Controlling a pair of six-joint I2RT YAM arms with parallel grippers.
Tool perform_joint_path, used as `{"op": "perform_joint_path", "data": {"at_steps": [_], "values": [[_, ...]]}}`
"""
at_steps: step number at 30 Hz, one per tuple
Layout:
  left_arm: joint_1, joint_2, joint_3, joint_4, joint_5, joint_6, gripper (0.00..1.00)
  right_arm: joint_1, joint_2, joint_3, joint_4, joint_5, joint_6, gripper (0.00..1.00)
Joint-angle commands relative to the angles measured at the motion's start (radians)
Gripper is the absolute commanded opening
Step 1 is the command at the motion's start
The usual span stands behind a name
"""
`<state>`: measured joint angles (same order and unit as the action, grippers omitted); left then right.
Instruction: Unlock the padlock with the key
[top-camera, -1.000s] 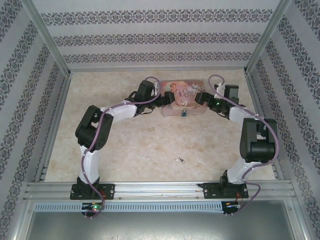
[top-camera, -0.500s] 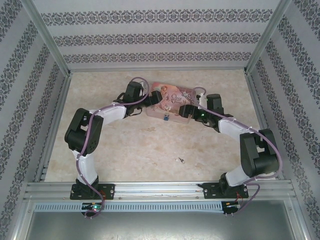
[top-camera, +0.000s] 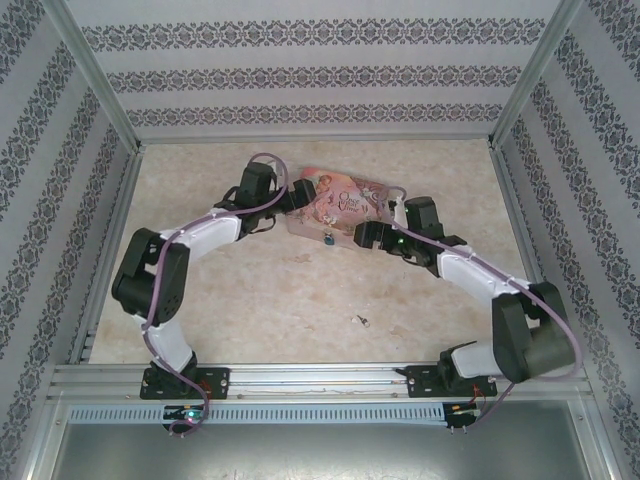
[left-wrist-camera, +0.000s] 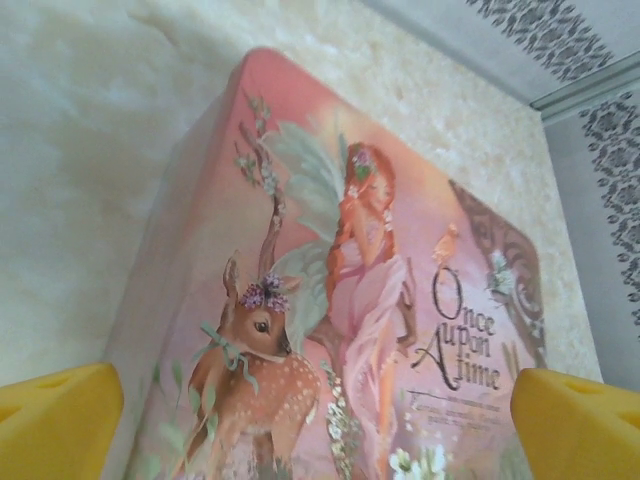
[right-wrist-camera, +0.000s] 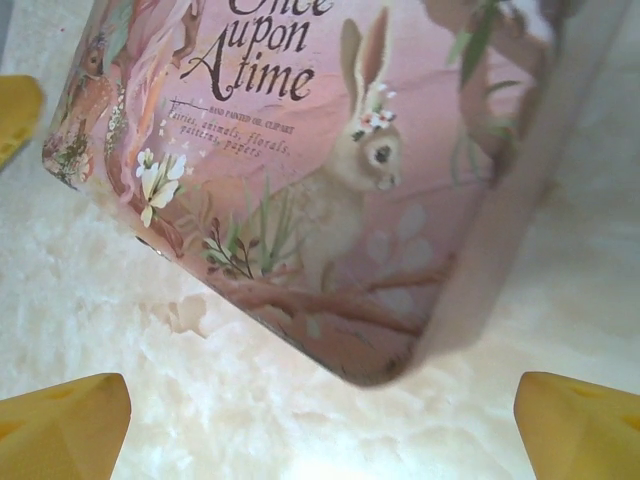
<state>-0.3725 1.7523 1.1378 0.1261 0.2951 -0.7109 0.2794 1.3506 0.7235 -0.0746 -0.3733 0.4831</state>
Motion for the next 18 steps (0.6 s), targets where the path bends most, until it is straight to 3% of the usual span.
{"op": "perform_joint_path", "data": {"at_steps": [1,6,12,18], "values": [[0.019,-0.095,-0.046,-0.038,-0.053,0.050,0.99,0.003,-0.083,0.007,-0.168,0.084,-0.052,0.98],[0.019,-0.220,-0.143,-0.051,-0.066,0.079,0.99,0.010,-0.203,-0.008,-0.358,0.096,-0.018,0.98],[0.018,-0.353,-0.293,-0.024,-0.076,0.033,1.00,0.092,-0.287,-0.048,-0.528,0.091,0.051,0.81],[-0.002,-0.404,-0.424,0.035,-0.101,-0.027,1.00,0.253,-0.215,-0.030,-0.637,0.134,0.086,0.66]]}}
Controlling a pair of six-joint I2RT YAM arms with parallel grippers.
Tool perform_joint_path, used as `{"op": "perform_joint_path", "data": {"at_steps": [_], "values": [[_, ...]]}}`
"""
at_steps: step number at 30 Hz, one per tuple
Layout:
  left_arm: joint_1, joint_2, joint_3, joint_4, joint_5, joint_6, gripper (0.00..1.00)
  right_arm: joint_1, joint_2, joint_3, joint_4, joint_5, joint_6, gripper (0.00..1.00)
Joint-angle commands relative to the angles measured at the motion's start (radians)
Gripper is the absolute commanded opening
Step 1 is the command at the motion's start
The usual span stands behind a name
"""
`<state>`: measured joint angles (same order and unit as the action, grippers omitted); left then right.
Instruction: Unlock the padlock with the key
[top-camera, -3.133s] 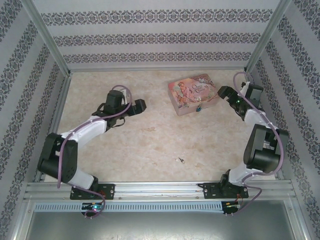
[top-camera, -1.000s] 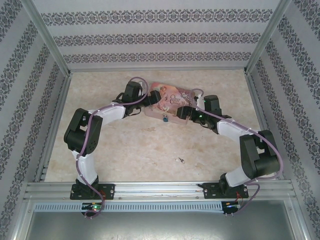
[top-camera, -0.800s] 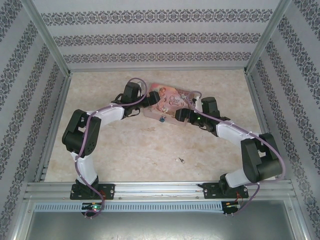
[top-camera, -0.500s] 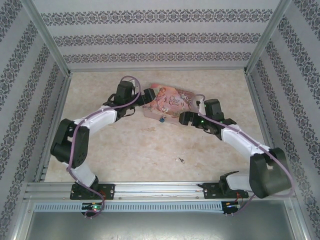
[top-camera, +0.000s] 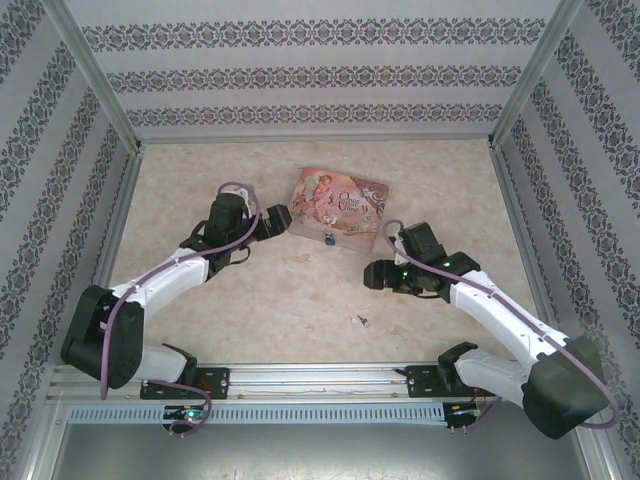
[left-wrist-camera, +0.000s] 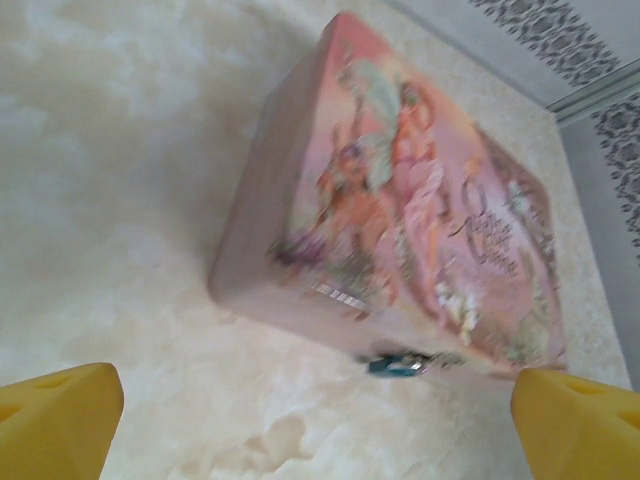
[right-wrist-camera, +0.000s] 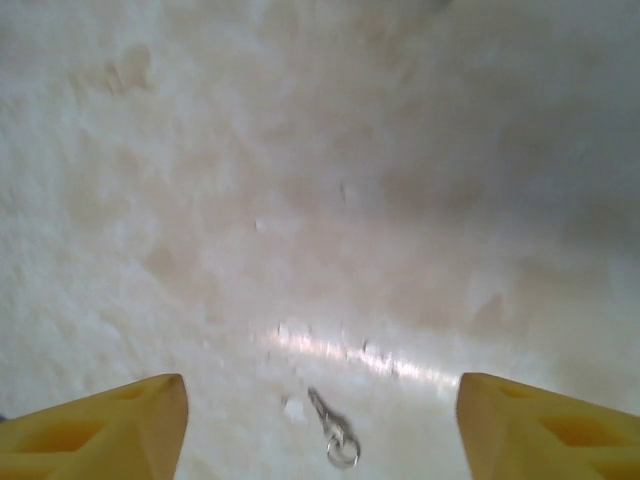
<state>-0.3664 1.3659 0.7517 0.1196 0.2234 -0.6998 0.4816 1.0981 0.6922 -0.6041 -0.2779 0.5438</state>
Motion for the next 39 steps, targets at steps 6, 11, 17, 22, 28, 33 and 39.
{"op": "perform_joint_path", "data": {"at_steps": [6,11,17,22,28,33,39], "values": [[-0.014,0.012,-0.066,0.075,-0.022,-0.071,1.00,0.177,0.175,0.018,-0.122,0.027,0.038,0.54],[-0.013,0.025,-0.058,0.078,-0.022,-0.066,1.00,0.223,0.255,0.025,-0.115,0.032,0.018,0.44],[-0.013,0.027,-0.052,0.068,-0.021,-0.058,0.99,0.252,0.313,0.057,-0.108,0.071,0.007,0.38],[-0.013,0.027,-0.055,0.068,-0.020,-0.059,0.99,0.269,0.356,0.081,-0.105,0.086,0.001,0.33],[-0.013,0.024,-0.059,0.065,-0.024,-0.053,0.99,0.280,0.398,0.096,-0.104,0.091,0.000,0.27],[-0.013,0.027,-0.057,0.064,-0.027,-0.051,0.99,0.289,0.423,0.092,-0.102,0.092,-0.004,0.24],[-0.011,0.030,-0.040,0.050,-0.029,-0.035,0.99,0.292,0.442,0.090,-0.102,0.095,-0.008,0.15]]}}
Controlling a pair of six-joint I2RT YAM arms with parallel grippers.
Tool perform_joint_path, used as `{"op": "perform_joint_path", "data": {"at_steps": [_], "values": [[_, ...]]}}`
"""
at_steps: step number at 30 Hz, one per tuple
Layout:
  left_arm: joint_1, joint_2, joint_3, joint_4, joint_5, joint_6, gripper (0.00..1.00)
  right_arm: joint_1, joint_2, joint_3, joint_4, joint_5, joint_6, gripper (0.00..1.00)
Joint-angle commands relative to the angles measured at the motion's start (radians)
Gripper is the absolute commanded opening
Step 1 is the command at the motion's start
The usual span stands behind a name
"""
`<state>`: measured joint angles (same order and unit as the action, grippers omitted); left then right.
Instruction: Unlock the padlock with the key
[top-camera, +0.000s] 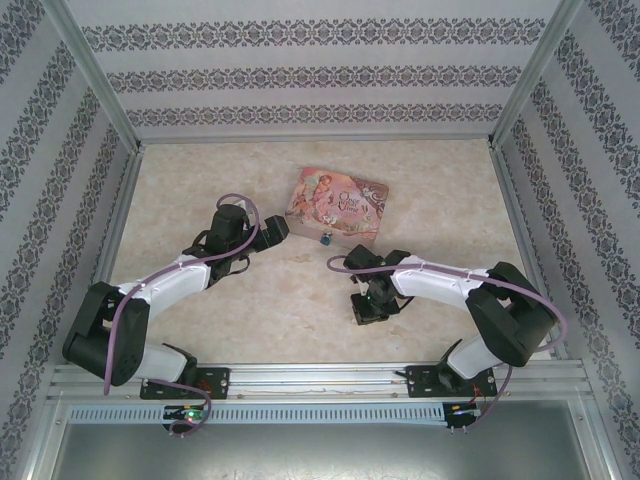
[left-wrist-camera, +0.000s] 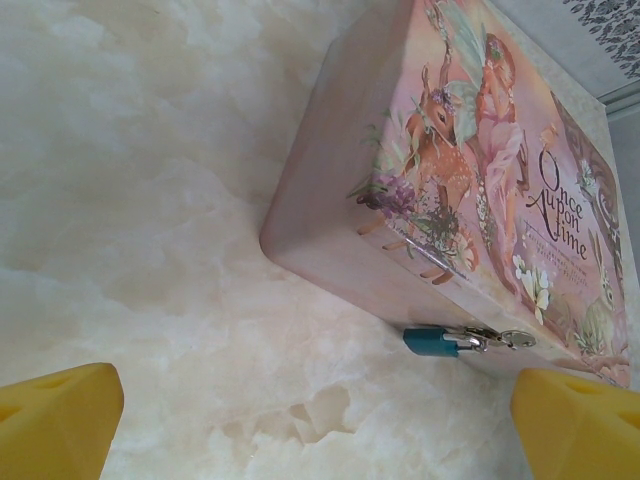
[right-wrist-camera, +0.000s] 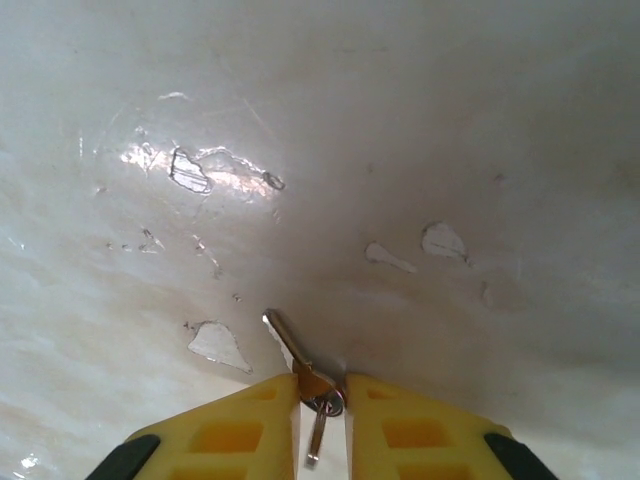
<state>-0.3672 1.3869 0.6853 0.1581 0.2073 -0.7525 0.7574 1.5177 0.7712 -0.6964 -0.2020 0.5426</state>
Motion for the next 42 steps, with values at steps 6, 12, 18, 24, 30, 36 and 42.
{"op": "perform_joint_path", "data": {"at_steps": [6,12,18,24,30,36,42], "values": [[-0.010,0.003,0.051,-0.015,-0.022,0.042,0.99,0.016,-0.008,0.014,-0.011,0.036,-0.016,0.04],[-0.003,-0.029,0.067,-0.028,-0.015,0.063,0.99,-0.008,-0.073,0.007,0.010,0.019,-0.041,0.00],[0.011,-0.088,0.106,-0.023,0.071,0.101,0.99,-0.075,-0.215,-0.043,0.170,-0.076,-0.029,0.00],[0.011,-0.118,0.201,-0.034,0.244,0.133,0.96,-0.165,-0.376,-0.104,0.447,-0.134,0.021,0.00],[0.011,-0.076,0.314,-0.018,0.460,0.081,0.80,-0.214,-0.465,-0.146,0.773,-0.150,0.054,0.00],[-0.004,-0.017,0.341,0.146,0.624,-0.059,0.62,-0.216,-0.469,-0.136,0.956,-0.162,0.041,0.00],[-0.051,0.019,0.348,0.155,0.663,-0.045,0.54,-0.209,-0.462,-0.128,1.027,-0.193,0.027,0.00]]}}
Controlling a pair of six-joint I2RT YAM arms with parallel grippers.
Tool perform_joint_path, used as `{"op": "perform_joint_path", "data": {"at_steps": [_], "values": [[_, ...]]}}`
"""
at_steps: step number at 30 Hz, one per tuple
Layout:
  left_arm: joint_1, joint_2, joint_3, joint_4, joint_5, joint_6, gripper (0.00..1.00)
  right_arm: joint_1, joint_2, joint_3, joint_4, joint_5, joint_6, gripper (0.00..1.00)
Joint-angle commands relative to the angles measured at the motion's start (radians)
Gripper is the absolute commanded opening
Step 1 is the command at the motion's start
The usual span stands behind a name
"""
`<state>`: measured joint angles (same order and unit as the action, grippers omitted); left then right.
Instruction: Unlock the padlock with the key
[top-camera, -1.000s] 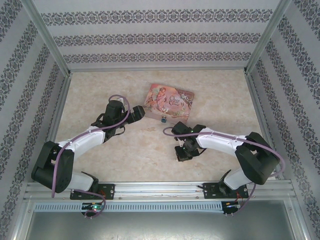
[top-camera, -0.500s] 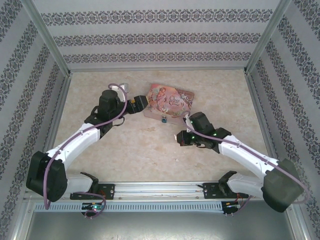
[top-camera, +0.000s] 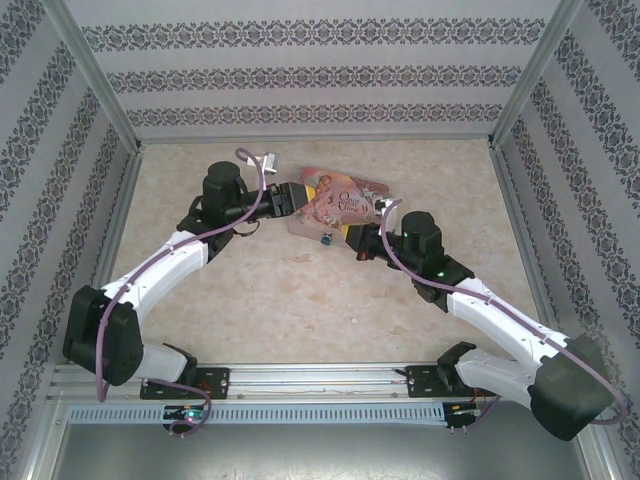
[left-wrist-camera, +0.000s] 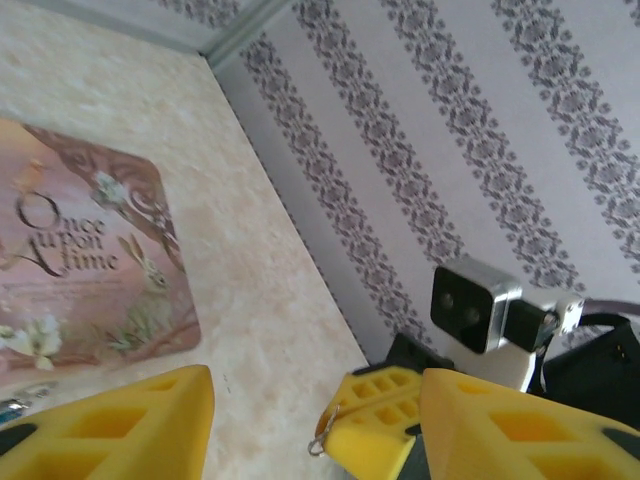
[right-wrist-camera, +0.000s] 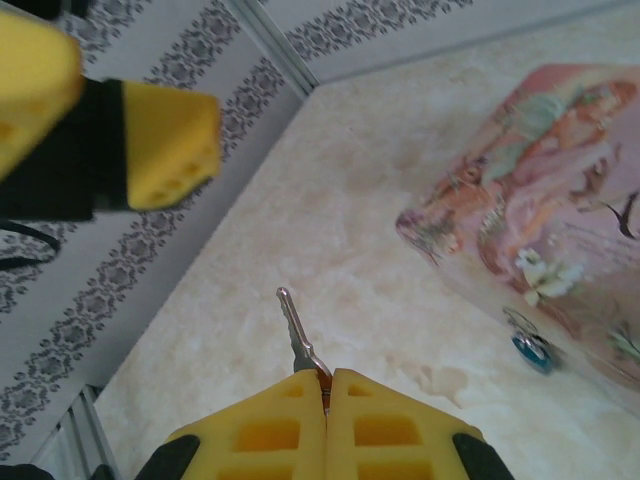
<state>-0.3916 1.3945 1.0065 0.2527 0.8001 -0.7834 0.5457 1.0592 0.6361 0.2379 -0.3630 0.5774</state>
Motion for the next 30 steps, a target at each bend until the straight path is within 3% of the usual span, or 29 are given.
{"op": "perform_joint_path", "data": {"at_steps": [1,18,30], "values": [[-0.035,0.020,0.029,0.059,0.076,-0.014,0.53,0.006,-0.004,0.007,0.096,-0.033,-0.010,0.00],[-0.129,0.150,0.061,0.167,0.097,-0.075,0.34,0.024,0.016,0.010,0.104,-0.039,-0.005,0.00],[-0.133,0.163,0.084,0.128,0.106,-0.050,0.01,0.022,0.032,0.013,0.108,-0.013,0.017,0.00]]}}
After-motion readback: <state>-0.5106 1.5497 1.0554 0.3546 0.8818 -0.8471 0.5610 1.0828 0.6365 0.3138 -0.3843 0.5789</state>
